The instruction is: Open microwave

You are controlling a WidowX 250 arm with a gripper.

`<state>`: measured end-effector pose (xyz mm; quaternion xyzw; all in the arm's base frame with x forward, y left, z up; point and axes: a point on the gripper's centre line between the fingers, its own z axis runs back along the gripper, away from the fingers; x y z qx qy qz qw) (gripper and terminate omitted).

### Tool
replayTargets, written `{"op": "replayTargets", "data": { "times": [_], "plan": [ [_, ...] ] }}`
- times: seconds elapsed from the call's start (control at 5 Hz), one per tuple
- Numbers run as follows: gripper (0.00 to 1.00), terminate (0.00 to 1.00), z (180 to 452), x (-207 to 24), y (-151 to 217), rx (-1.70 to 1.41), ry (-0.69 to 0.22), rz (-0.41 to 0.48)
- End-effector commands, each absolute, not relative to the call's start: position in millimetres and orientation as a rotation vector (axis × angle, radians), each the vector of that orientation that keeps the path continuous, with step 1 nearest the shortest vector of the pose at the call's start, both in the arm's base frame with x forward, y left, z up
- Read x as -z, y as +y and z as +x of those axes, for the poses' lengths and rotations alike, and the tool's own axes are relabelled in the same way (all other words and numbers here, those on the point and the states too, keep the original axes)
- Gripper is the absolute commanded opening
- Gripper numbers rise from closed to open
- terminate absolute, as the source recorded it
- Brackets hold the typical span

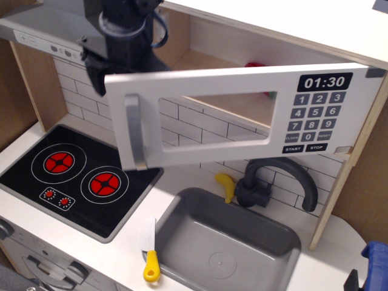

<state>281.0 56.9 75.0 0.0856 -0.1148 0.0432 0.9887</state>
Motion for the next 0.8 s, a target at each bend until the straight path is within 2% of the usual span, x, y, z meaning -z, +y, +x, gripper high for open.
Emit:
{"op": "replayTargets", "data": {
  "times": [0.0, 0.2, 0.4, 0.6],
  "plan": [
    [1.00, 0.00, 247, -85, 15, -0.071, -0.186, 0.091],
    [1.00, 0.00, 243, -80, -16, -0.086, -0.143, 0.037],
    [1.00, 0.00, 237, -75, -52, -0.050, -0.198, 0.099],
    [1.00, 0.00, 227, -75, -73, -0.029, -0.173, 0.149]
  ]
}}
